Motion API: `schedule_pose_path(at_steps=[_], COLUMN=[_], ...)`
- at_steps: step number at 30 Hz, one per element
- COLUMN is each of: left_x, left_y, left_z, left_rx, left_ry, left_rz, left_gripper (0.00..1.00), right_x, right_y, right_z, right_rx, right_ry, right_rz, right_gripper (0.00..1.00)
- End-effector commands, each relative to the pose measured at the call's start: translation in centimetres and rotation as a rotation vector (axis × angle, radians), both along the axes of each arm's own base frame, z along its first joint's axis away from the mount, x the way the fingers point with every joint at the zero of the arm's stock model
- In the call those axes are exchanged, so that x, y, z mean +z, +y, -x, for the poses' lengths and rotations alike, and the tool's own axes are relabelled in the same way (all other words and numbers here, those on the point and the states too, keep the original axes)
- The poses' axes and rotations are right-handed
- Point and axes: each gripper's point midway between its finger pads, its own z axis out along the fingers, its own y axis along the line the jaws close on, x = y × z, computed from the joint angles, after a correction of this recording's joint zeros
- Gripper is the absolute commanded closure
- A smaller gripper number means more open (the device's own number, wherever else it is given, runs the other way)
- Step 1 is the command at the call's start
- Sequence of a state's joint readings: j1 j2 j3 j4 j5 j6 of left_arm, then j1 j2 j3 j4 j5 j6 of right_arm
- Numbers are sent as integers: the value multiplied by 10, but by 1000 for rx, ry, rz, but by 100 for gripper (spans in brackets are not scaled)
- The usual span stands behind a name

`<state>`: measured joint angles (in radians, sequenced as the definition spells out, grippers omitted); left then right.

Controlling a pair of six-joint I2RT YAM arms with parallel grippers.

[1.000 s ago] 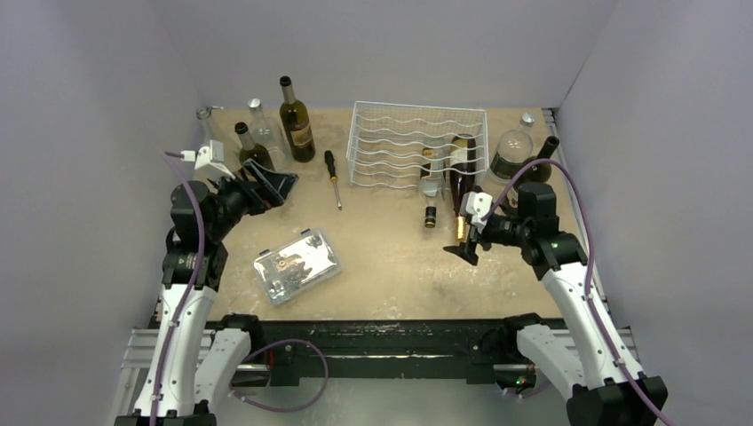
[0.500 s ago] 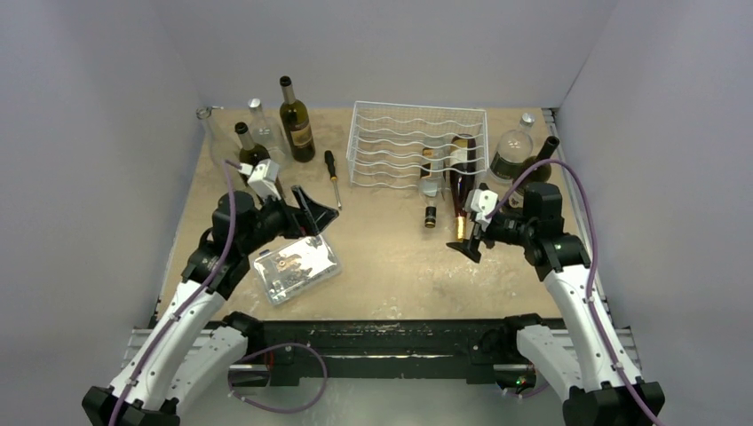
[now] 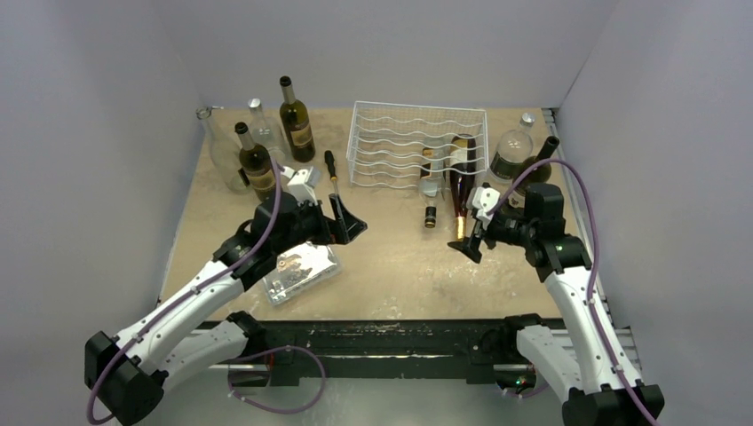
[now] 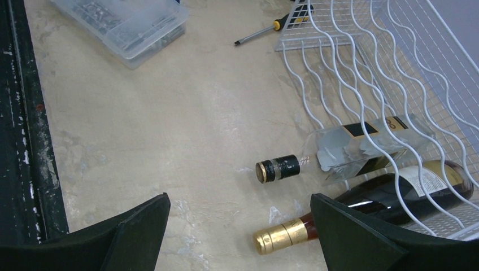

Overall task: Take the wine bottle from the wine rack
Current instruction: Pick up the wine bottle from the wine rack.

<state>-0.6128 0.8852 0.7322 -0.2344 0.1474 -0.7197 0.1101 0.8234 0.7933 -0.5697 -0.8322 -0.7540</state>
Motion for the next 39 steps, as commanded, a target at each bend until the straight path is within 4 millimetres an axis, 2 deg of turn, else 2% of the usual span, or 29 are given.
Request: schedule_pose_path(at_steps=[1, 9, 17, 24, 33, 36, 39], left_x=[14, 3, -9, -19, -31, -40, -44], left_y=[-18, -54, -73, -92, -112, -123, -138], left_z=[-11, -15, -23, -30, -46, -54, -62], left_rx=[14, -29, -9, 5, 93, 113, 104], left_ry=[-51, -34, -14, 23, 81, 110, 112], left_rz=[39, 9, 5, -30, -90, -103, -93], left_gripper=[3, 3, 3, 3, 4, 9, 9], right_x=[8, 0, -7, -8, -9, -9, -9], right_y=[-2, -11, -22, -25, -26, -26, -27], right_z=[1, -4, -10, -11, -11, -11, -12], right_rx=[-42, -109, -168, -179, -183, -185, -189], right_ry=[5, -13, -30, -40, -41, -42, -42], right_rz=[-29, -7, 44, 53, 57, 59, 62], right_gripper=[1, 1, 1, 1, 1, 1, 1])
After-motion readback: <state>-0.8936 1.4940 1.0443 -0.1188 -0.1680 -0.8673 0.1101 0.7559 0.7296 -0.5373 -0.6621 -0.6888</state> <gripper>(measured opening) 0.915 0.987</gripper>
